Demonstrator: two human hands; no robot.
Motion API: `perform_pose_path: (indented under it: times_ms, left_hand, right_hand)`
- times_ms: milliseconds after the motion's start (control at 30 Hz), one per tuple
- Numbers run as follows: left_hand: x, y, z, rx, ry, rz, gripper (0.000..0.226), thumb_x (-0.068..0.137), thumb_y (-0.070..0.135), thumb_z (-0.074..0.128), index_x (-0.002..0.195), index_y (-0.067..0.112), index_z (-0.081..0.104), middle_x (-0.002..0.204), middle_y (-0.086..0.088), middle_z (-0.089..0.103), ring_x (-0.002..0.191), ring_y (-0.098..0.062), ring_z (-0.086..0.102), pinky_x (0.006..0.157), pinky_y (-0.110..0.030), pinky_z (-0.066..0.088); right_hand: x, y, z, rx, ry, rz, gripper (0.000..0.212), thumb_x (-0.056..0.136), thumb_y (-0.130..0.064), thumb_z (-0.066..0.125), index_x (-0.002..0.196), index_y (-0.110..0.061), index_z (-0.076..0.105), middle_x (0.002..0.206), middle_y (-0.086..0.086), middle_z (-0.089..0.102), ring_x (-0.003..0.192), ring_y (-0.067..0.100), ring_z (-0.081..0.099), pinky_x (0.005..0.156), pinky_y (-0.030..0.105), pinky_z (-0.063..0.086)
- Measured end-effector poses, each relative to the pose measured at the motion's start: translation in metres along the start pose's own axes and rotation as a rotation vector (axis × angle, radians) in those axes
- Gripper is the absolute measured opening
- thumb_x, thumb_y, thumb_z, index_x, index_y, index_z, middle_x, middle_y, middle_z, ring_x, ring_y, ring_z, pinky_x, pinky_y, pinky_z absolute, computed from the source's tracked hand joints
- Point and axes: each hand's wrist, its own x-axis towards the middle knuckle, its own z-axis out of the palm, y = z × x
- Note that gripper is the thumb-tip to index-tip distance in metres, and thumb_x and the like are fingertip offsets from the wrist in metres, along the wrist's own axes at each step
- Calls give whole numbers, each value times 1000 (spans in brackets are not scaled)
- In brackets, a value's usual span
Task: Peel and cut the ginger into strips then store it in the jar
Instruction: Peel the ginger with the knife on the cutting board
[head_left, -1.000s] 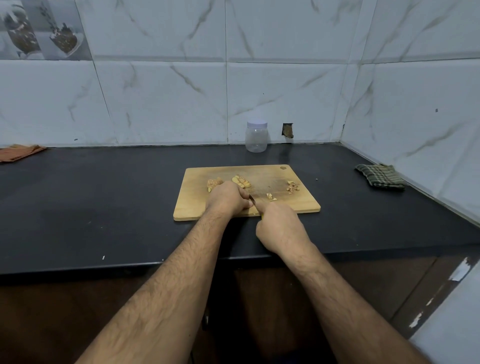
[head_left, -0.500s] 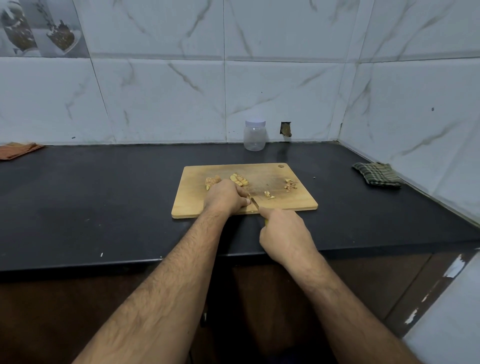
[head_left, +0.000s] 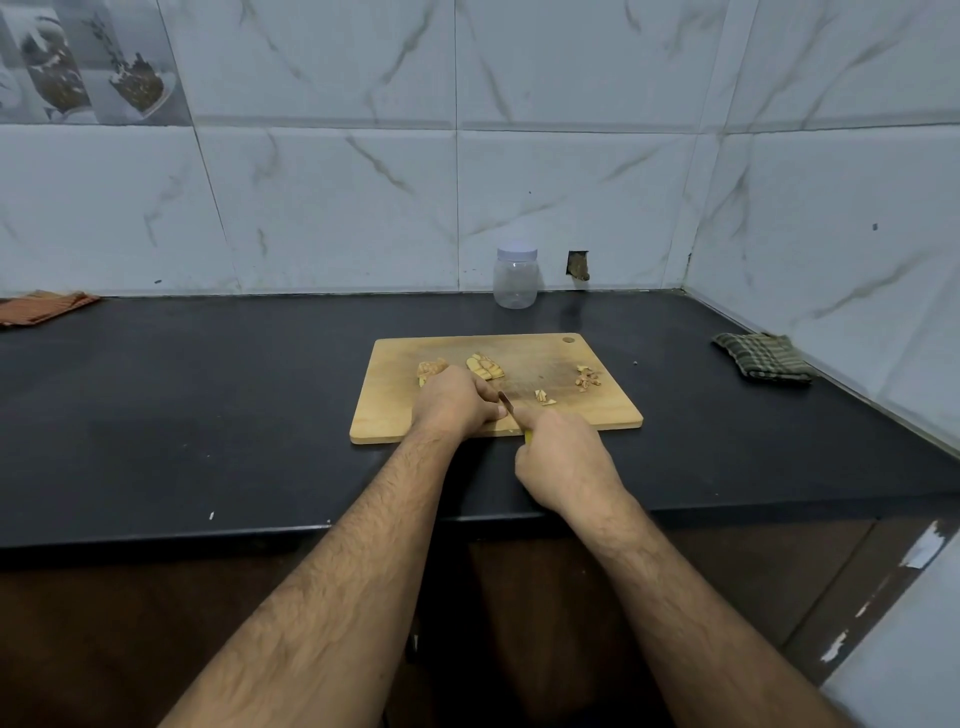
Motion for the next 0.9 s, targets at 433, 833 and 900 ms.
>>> perform_pose_path:
  times_ms: [433, 833, 900]
  left_hand:
    - [5, 1, 0, -9, -12, -3, 18, 81, 32, 81, 99, 31, 77, 106, 11, 73, 103, -9, 63, 88, -29, 52]
    - [9, 10, -6, -27, -34, -81, 6, 79, 25, 82, 80, 27, 77, 89, 8, 75, 77, -11, 63, 74, -26, 55]
    - [10, 14, -8, -27, -50, -109, 5, 79, 24, 83, 82, 23, 78, 85, 4, 75, 72, -16, 67, 79, -32, 61]
  right_hand:
    - [8, -5, -3, 9, -39, 10, 53, 93, -9, 54, 140, -32, 53, 123, 4, 62, 104, 21, 57, 85, 34, 55]
    - [10, -6, -5, 8, -71, 26, 54, 92, -8, 55, 142, -29, 53, 129, 5, 60, 115, 23, 56, 89, 35, 54]
    - [11, -5, -7, 11, -75, 23, 51, 93, -7, 54, 140, -28, 54, 129, 6, 60, 114, 23, 57, 90, 34, 54]
